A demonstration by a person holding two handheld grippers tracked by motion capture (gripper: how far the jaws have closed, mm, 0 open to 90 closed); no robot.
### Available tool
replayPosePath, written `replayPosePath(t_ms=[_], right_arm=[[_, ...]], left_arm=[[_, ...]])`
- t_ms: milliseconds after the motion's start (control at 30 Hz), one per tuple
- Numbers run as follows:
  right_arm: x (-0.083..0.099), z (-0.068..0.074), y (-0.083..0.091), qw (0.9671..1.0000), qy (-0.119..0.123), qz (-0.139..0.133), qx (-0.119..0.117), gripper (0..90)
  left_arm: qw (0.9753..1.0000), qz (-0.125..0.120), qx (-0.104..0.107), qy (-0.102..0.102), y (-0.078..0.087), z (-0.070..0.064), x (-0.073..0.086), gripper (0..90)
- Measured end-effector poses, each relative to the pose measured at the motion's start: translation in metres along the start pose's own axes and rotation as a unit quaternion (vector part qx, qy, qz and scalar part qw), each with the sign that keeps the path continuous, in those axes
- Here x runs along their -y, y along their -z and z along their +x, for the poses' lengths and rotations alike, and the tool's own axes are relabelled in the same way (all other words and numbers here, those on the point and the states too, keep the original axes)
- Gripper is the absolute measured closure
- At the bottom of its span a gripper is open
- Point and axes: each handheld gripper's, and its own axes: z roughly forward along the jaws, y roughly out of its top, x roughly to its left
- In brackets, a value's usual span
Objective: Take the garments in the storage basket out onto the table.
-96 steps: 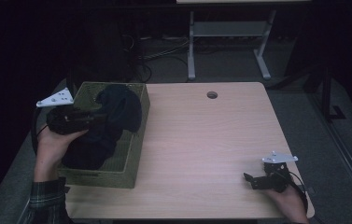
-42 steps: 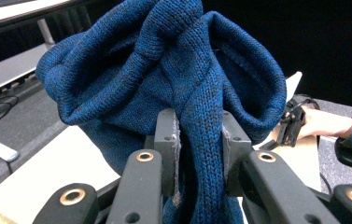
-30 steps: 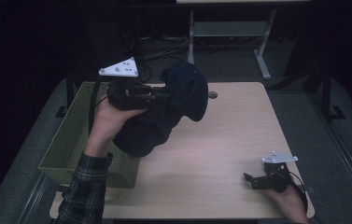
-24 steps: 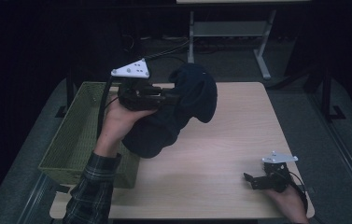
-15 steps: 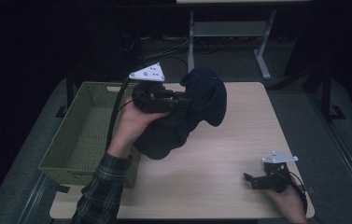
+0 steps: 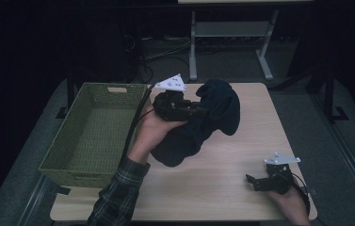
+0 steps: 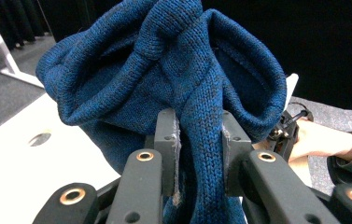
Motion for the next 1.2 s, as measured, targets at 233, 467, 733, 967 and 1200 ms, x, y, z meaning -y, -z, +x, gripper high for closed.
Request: replayPosePath(t_ms=[233,467,733,967,1200], right_arm=[[0.000,0.000,0.000,1.0000,0.001,-0.001,0.000,1.9],[0.000,0.000,0.000,1.0000,0.001,-0.001,0.000,1.9],[0.000,0.000,0.000,1.0000,0.000,-0.001,0.000,1.9],[0.000,0.000,0.000,1.0000,0.002,-0.001,0.001,1.9],[0.000,0.000,0.000,1.0000,0.000,0.000,0.000,1.9]], left_arm=[[0.9997,0.021,0.003,0.015,-0.032,0.002,0.016,73.5],[0.9986,0.042,0.007,0.032,-0.056,0.007,0.031,73.5],[0.9969,0.058,-0.003,0.052,-0.081,0.016,0.047,73.4],[0.9945,0.085,-0.014,0.060,-0.100,0.023,0.061,73.2],[0.9905,0.115,-0.033,0.067,-0.117,0.032,0.075,72.7]])
